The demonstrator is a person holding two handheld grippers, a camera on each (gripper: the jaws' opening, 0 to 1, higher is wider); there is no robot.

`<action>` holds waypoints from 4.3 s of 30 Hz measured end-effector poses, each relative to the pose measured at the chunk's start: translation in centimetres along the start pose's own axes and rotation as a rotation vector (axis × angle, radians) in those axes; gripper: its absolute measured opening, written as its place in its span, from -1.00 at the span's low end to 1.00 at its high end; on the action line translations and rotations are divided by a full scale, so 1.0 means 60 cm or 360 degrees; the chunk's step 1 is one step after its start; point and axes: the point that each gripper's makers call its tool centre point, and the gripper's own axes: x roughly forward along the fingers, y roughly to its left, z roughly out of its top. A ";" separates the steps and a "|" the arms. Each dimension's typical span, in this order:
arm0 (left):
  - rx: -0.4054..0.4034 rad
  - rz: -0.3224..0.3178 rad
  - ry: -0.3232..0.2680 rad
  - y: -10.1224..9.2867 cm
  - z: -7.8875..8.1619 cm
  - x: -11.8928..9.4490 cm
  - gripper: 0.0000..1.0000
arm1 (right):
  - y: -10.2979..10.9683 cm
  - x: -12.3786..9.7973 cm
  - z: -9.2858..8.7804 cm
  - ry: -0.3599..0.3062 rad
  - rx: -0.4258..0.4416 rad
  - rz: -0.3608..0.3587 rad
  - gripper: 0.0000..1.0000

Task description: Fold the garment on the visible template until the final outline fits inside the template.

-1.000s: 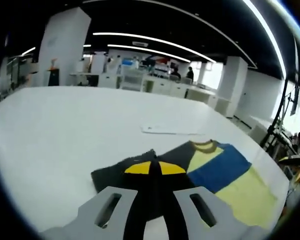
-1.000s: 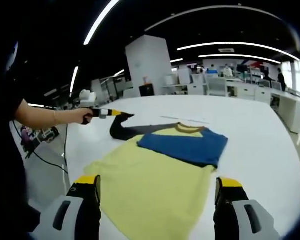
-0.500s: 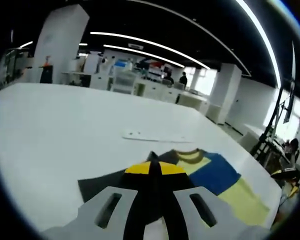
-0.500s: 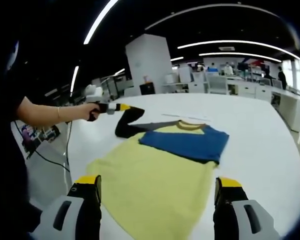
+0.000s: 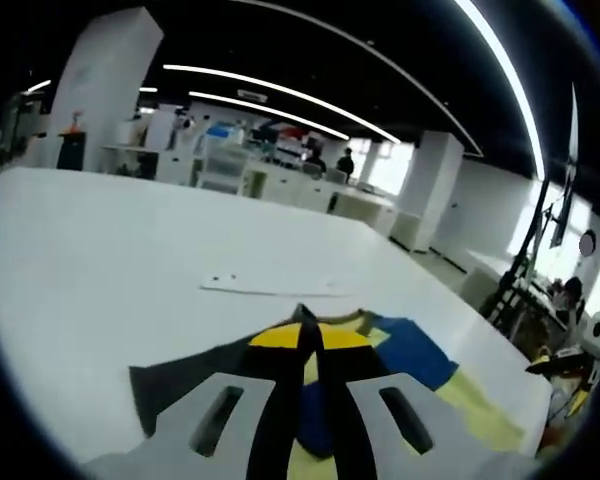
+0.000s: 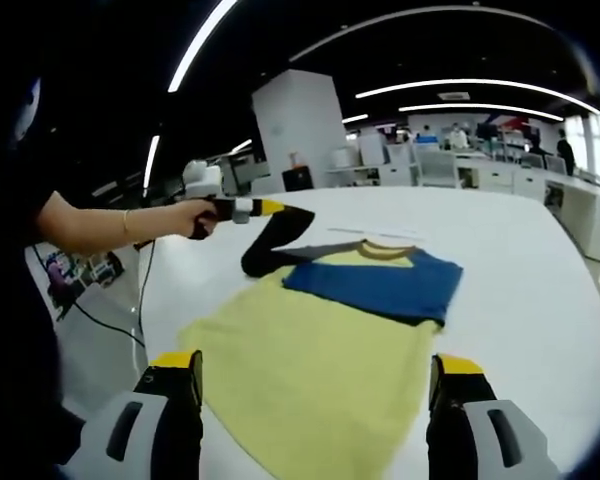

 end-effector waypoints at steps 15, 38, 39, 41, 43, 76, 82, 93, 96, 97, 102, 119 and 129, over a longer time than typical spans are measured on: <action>0.0018 -0.0143 -0.0005 -0.087 0.007 0.057 -0.98 | 0.016 0.000 -0.006 0.0002 -0.0050 0.0046 0.98; 0.0031 -0.0348 -0.0028 -0.236 0.016 0.129 -0.98 | 0.009 -0.006 -0.014 -0.0008 -0.0017 0.0029 0.98; 0.0056 -0.0357 -0.0019 -0.243 0.014 0.132 -0.98 | 0.008 -0.007 -0.014 -0.0010 -0.0017 0.0024 0.98; 0.0087 -0.0374 -0.0012 -0.256 0.011 0.138 -0.98 | 0.005 -0.009 -0.015 -0.0010 -0.0011 0.0015 0.98; 0.0105 -0.0387 0.0011 -0.266 0.007 0.143 -0.98 | 0.003 -0.010 -0.018 -0.0006 -0.0004 0.0008 0.98; 0.0198 -0.0478 0.0262 -0.366 -0.144 0.207 -0.97 | -0.020 -0.024 -0.031 -0.0025 0.0066 -0.0048 0.97; 0.0217 -0.0507 0.0348 -0.376 -0.193 0.208 -0.96 | -0.029 -0.031 -0.034 -0.0027 0.0076 -0.0070 0.97; 0.0349 -0.0666 0.0360 -0.387 -0.210 0.183 -0.42 | -0.027 -0.023 -0.036 -0.0012 0.0087 -0.0049 0.97; 0.0370 -0.0707 0.0323 -0.388 -0.201 0.172 -0.13 | -0.023 -0.020 -0.034 -0.0001 0.0068 -0.0037 0.97; 0.0371 -0.0716 0.0323 -0.388 -0.200 0.169 -0.04 | -0.021 -0.020 -0.033 0.0001 0.0067 -0.0030 0.97; 0.0397 -0.0698 0.0252 -0.372 -0.179 0.150 0.50 | -0.015 -0.018 -0.028 0.0023 0.0018 0.0011 0.98; 0.0473 -0.0650 0.0225 -0.290 -0.133 0.071 0.98 | 0.002 -0.017 -0.027 0.0272 -0.0228 0.0191 0.98; 0.0511 -0.0631 0.0239 -0.231 -0.125 -0.003 0.97 | 0.010 -0.016 -0.041 0.0402 -0.0336 0.0225 0.96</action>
